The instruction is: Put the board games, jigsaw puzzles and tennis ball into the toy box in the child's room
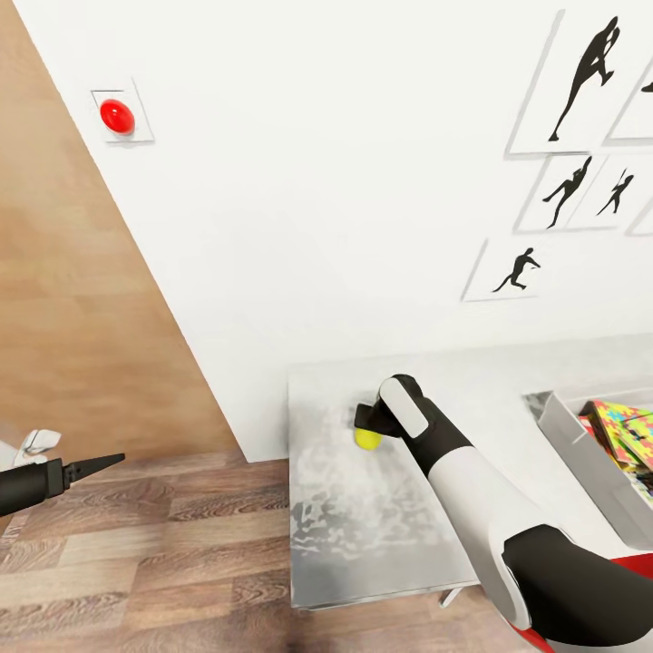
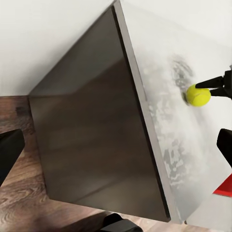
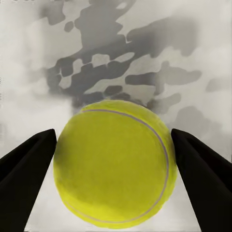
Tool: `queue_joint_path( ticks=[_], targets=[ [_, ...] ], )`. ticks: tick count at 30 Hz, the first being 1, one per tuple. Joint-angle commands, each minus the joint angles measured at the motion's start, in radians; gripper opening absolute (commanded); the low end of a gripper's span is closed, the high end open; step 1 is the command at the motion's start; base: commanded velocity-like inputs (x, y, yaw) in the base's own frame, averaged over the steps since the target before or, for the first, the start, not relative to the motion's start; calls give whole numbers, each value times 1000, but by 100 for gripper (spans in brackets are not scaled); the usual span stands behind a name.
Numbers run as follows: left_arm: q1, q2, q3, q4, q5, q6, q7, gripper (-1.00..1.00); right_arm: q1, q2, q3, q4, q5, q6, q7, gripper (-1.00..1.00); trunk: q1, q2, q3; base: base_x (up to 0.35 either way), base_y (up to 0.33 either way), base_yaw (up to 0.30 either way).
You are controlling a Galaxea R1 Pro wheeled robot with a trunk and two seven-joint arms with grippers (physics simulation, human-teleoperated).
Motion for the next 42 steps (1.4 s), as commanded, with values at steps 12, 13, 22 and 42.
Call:
queue_joint_path(
  ticks=[12, 13, 22, 42],
  targets=[
    [0, 1, 0, 0, 1, 6, -3, 100, 25, -2, 2, -132, -13, 9, -14, -100, 1, -2, 15, -65, -78, -61],
    [0, 2, 0, 0, 1, 6, -3, 100, 27, -2, 1, -142, -13, 11, -14, -100, 1, -2, 16, -112, -198, -74],
    [0, 2, 1, -2, 3, 6, -9, 100, 44, -2, -7, -342, -14, 82, -19, -100, 1, -2, 31, -132, -244, -74],
    [1, 9, 14, -5, 6, -24, -348, 100, 158, -50, -67, -899, -26, 157, -21, -100, 1, -2, 62, -26, -113, -31]
  ],
)
